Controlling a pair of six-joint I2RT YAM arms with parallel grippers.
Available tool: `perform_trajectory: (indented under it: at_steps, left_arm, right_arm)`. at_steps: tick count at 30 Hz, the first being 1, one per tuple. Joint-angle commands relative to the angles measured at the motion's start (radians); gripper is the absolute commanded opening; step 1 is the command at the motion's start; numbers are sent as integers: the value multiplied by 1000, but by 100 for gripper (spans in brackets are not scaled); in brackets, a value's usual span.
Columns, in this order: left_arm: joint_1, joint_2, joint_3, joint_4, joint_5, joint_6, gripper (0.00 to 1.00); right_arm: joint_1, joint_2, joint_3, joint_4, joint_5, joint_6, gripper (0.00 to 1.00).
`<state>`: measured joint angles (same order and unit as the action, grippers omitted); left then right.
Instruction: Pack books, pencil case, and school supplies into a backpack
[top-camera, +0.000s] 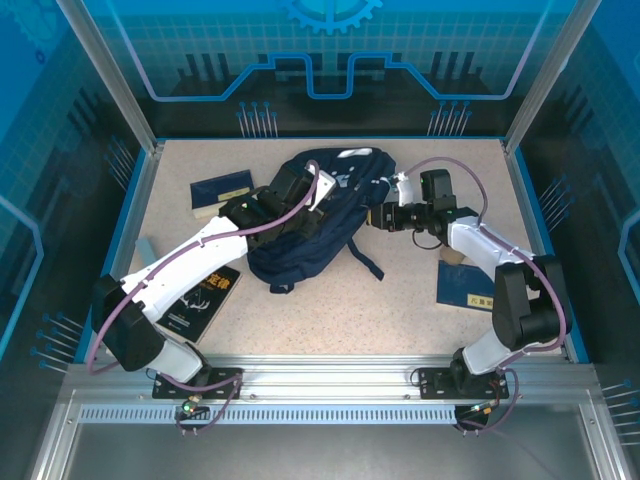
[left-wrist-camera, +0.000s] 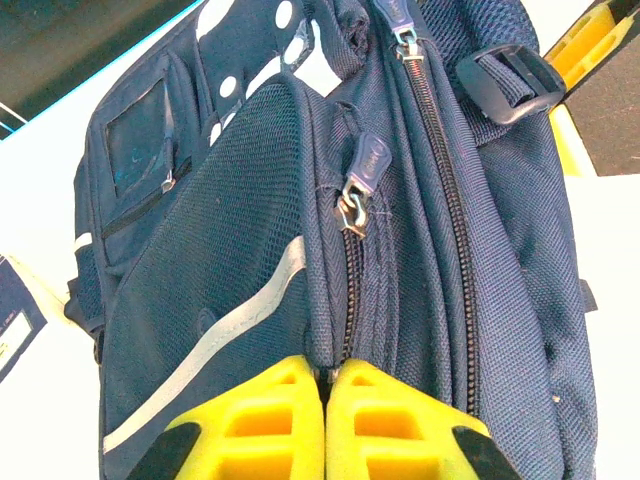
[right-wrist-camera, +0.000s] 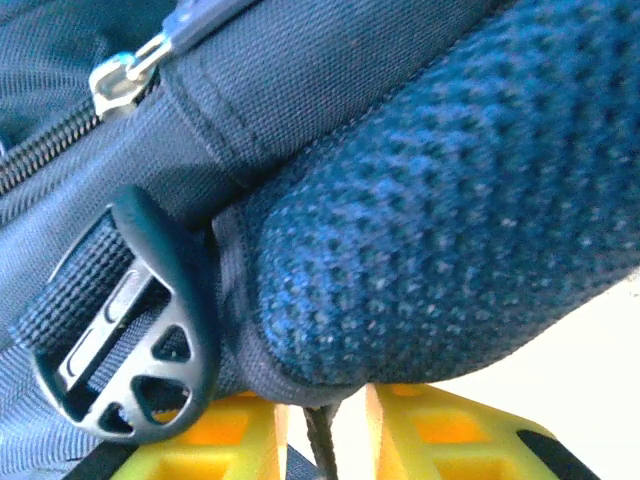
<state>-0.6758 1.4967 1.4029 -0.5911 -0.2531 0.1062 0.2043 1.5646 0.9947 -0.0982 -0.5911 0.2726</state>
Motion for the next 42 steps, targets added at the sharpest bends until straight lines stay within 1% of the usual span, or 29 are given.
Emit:
perform_trajectory:
  at_steps: [1,3,5,9,15,20,25,28,29,31,32,34,36,38,40,42]
  left_arm:
    - [11,-52,11,117,-12,-28,0]
    - [11,-48,11,118,-14,-28,0]
    - [10,-46,11,120,-15,-29,0]
    - [12,-40,13,123,-14,-35,0]
    - [12,-10,18,133,0,-87,0]
    - [10,26,20,148,31,-140,0]
    - [6,76,28,175,125,-194,0]
    - [6,100,31,188,179,-223,0]
    - [7,111,36,183,199,-227,3]
    - [8,122,53,156,244,-228,14]
    - [12,123,59,141,260,-228,20]
    - [26,113,65,107,299,-227,37]
    - [47,99,62,78,334,-224,50]
    - [71,82,53,46,357,-210,58]
    - [88,59,28,33,363,-188,62]
    - [95,37,-11,28,387,-132,67]
  right_arm:
    - [12,-12,-15,-8,2,-21,20]
    - [14,-31,-26,-21,18,-31,16]
    - [16,-46,-35,-40,26,-45,9]
    - [32,-74,-49,-75,54,-64,1]
    - [131,-175,-97,-110,216,-78,0]
    - [250,-262,-162,-105,298,-51,0]
    - [368,-293,-219,-25,270,23,1]
    - [392,-306,-253,24,247,81,1]
    - [391,-315,-262,26,260,93,0]
    - [370,-350,-274,13,308,107,0]
    - [352,-368,-279,9,317,114,0]
    - [290,-407,-287,0,311,132,0]
    - [226,-429,-288,-12,290,139,0]
    - [169,-433,-277,-35,270,141,0]
    - [128,-424,-261,-55,256,131,0]
    - [106,-410,-241,-80,255,113,0]
